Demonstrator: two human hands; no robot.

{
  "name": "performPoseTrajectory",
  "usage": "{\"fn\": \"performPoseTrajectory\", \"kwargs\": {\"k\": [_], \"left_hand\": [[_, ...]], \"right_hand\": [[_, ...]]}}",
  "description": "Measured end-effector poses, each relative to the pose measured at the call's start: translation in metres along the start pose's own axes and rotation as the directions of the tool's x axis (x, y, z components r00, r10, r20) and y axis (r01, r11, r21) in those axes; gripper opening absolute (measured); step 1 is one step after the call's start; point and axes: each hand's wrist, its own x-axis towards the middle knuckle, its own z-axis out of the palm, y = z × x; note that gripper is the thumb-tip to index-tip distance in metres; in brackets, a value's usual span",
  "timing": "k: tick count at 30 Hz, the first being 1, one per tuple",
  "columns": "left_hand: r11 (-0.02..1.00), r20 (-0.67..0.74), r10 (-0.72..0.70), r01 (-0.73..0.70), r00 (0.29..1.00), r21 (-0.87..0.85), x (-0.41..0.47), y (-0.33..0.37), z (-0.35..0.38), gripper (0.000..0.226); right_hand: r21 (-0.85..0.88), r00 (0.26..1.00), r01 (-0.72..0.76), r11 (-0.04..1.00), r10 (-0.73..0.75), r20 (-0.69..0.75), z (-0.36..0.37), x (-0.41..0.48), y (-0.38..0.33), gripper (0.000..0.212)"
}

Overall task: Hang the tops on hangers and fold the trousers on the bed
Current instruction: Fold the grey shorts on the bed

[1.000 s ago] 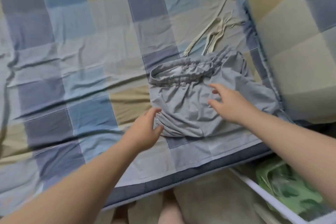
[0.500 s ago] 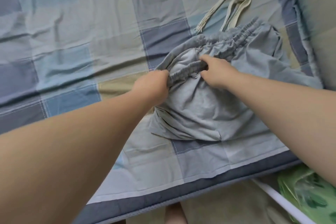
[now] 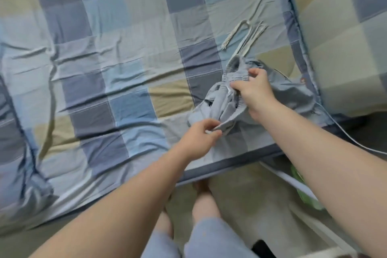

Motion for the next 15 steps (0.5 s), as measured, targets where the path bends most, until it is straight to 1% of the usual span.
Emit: {"fn": "performPoseTrajectory", "kwargs": {"k": [1,2,3,4,5,6,8,10,13,15], "left_hand": [[1.000,0.000,-0.006,0.006,1.000,-0.015,-0.019,0.012,-0.004,0.019],[1.000,0.007,-0.008,0.009,1.000,-0.017,-0.039,0.023,-0.008,0.023],[1.000,0.021,-0.009,0.009,1.000,0.000,-0.058,0.033,-0.013,0.025],[1.000,0.033,-0.007,0.006,0.999,0.024,-0.076,0.040,-0.018,0.027],[0.999,0.031,0.000,-0.001,1.000,0.045,-0.094,0.046,-0.024,0.028],[0.998,0.008,0.012,-0.012,1.000,0.054,-0.112,0.052,-0.030,0.028],[0.996,-0.077,0.053,-0.047,0.996,0.073,-0.145,0.059,-0.042,0.025],[0.987,-0.165,0.107,-0.085,0.981,0.133,-0.176,0.067,-0.055,0.027],[0.955,-0.225,0.212,-0.152,0.951,0.255,-0.216,0.079,-0.076,0.043],[0.898,-0.248,0.338,-0.232,0.908,0.375,-0.238,0.092,-0.088,0.056]], "right_hand": [[0.111,0.997,-0.076,0.991,0.077,-0.001,-0.005,-0.021,-0.012,0.050],[0.221,0.990,-0.140,0.965,0.139,0.018,-0.010,-0.041,-0.022,0.044],[0.277,0.982,-0.188,0.942,0.184,0.042,-0.015,-0.063,-0.034,0.032],[0.277,0.977,-0.215,0.936,0.204,0.068,-0.020,-0.084,-0.045,0.019],[0.227,0.975,-0.214,0.950,0.195,0.103,-0.025,-0.104,-0.055,0.009],[0.163,0.977,-0.182,0.970,0.160,0.139,-0.031,-0.122,-0.064,0.006],[0.030,0.975,-0.071,0.997,0.063,0.213,-0.042,-0.159,-0.084,0.010],[-0.086,0.964,0.048,0.995,-0.023,0.265,-0.051,-0.196,-0.107,0.015],[-0.202,0.927,0.203,0.958,-0.121,0.355,-0.058,-0.246,-0.139,0.022],[-0.248,0.888,0.292,0.924,-0.166,0.429,-0.056,-0.277,-0.159,0.027]]}}
